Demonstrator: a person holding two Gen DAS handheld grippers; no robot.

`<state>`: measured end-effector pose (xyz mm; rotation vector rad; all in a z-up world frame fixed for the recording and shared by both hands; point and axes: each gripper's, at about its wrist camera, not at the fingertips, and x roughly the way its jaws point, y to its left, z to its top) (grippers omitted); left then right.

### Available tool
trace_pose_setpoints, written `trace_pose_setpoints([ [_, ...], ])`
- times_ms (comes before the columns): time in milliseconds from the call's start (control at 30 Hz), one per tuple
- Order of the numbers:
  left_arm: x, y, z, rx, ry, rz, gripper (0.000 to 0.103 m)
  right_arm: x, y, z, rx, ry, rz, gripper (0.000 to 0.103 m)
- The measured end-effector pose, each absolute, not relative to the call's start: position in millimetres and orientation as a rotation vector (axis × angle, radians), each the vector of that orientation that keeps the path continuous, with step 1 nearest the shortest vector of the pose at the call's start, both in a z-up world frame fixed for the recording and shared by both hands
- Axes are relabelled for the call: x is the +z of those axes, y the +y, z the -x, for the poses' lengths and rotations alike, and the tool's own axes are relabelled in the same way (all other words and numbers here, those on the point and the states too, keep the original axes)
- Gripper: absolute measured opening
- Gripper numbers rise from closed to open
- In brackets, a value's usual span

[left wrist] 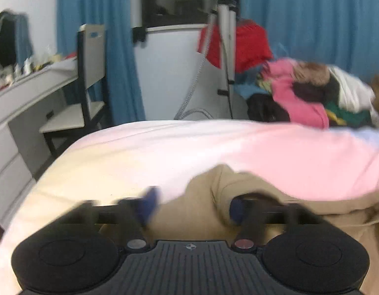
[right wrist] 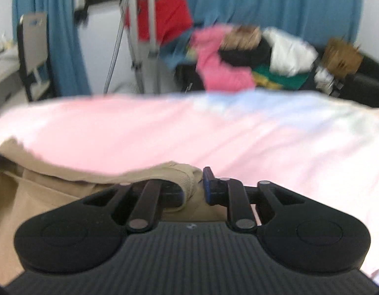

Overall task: Fold clothes
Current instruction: 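Lay the shirt flat on the bed and open both grippers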

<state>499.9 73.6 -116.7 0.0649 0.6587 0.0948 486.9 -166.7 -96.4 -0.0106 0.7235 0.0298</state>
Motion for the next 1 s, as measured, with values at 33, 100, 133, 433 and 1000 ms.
trace_pose_setpoints([
  [33,-115.6,71.4,-498.4,0.079,0.676,-0.088,0.090,-96.7,-164.0,-483.4,0.054,0.731,0.014,0.051],
  [100,-113.3,67.0,-495.5,0.048,0.709,-0.135,0.099,-92.6,-159.1,-473.0,0.105,0.736,0.010,0.075],
  [133,-111.7,64.7,-493.7,0.034,0.725,-0.159,0.100,-86.7,-158.1,-464.5,0.128,0.729,-0.006,0.083],
  [433,-29.1,58.4,-369.1,-0.060,0.623,-0.078,0.103,-29.1,-213.0,-365.3,0.190,0.527,-0.286,0.082],
  [1000,-6.5,91.2,-47.8,-0.042,0.523,0.315,0.103,-137.0,-358.6,-286.8,0.112,0.697,-0.928,0.043],
])
